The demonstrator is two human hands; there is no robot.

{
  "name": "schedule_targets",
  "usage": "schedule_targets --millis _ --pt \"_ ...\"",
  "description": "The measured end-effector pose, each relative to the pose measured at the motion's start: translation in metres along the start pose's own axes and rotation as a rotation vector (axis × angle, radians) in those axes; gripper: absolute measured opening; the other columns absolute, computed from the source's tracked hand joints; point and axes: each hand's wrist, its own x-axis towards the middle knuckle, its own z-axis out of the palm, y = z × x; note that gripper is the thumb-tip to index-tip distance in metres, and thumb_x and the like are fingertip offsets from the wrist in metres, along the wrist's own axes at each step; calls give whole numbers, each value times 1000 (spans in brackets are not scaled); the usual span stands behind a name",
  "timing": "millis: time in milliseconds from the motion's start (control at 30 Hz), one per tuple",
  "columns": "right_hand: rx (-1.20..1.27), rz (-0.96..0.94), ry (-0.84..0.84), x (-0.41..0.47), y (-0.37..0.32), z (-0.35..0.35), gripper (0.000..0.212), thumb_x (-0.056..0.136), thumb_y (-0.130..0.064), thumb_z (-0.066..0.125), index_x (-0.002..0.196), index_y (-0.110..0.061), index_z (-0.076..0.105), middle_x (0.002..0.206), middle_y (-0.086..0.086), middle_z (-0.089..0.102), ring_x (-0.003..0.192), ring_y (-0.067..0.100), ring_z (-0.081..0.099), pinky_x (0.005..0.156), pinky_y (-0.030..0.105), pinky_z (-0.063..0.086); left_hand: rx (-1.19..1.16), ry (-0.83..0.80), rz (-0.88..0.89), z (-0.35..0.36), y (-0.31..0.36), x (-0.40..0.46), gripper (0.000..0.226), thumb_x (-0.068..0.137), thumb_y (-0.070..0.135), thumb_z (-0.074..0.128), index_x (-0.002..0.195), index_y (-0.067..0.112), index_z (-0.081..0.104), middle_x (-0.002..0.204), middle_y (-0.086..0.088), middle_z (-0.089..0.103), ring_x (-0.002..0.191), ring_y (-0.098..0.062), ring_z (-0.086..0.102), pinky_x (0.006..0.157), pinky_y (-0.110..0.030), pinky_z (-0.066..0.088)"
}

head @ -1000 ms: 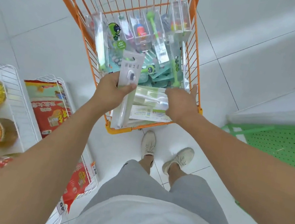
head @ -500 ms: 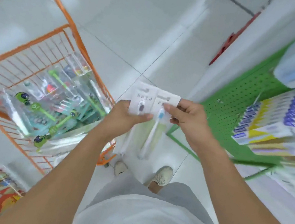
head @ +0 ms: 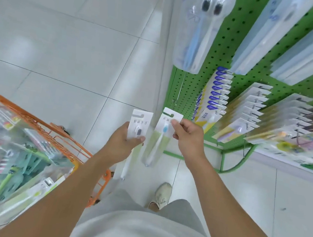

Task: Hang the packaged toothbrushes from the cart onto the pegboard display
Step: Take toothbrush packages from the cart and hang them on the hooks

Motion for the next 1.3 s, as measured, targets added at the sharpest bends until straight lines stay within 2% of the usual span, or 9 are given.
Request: schedule_targets --millis 200,433,500,600,733,867,1000,1167,1300 --pt "-42 24 41 38 2 -2 49 94 -26 70 67 8 45 59 12 44 58 17 38 61 29 32 8 69 22 8 18 19 11 86 20 77 92 27 71 88 10 75 81 -8 66 74 -23 50" --pt "-40 111 160 66 -5 6 41 94 -26 69 62 -14 46 56 -5 34 56 15 30 60 27 29 48 35 53 -3 30 31 12 89 18 74 92 26 66 91 7 72 83 -10 63 71 -18 48" --pt "-28 159 224 70 -7 13 26 94 -34 69 80 -15 59 67 -5 50 64 13 45 67 27 37 52 17 62 -6 33 35 14 90 17 73 90 27 64 89 10 69 80 -5 60 65 -9 44" --pt "38 381 294 75 -5 27 40 92 -51 66 108 -17 53 97 3 58 89 22 56 79 32 42 58 -8 73 -8 36 45 11 91 14 72 96 21 65 90 9 67 79 -4 59 60 -2 41" --pt "235 497 249 53 1 39 30 102 -36 55 109 -6 57 94 10 63 79 25 64 78 39 59 59 -33 84 -6 33 58 14 93 13 68 106 16 64 96 6 67 85 -7 59 65 -8 43" --pt "367 447 35 10 -1 32 22 99 -21 57 111 -7 69 102 10 70 84 23 66 75 35 57 99 -128 108 4 30 65 18 97 11 61 114 16 61 103 6 66 93 -11 60 76 -10 43" --pt "181 188 -59 -3 -10 20 13 94 -23 68 106 -24 71 106 3 74 91 8 68 78 25 54 151 -306 184 18 27 67 35 93 23 57 128 23 60 122 6 69 118 -14 62 99 -33 48" --pt "65 85 15 4 -10 18 24 89 -9 74 112 -13 70 101 14 74 76 13 65 67 22 51 231 -329 200 34 26 69 31 97 13 60 127 20 60 118 6 69 112 -14 63 92 -27 48" --pt "78 136 44 10 -4 21 25 91 -10 73 115 -8 68 106 18 73 82 19 66 69 30 55 264 -257 135 31 21 73 14 96 18 65 106 17 56 100 3 67 94 -23 65 75 -29 49"
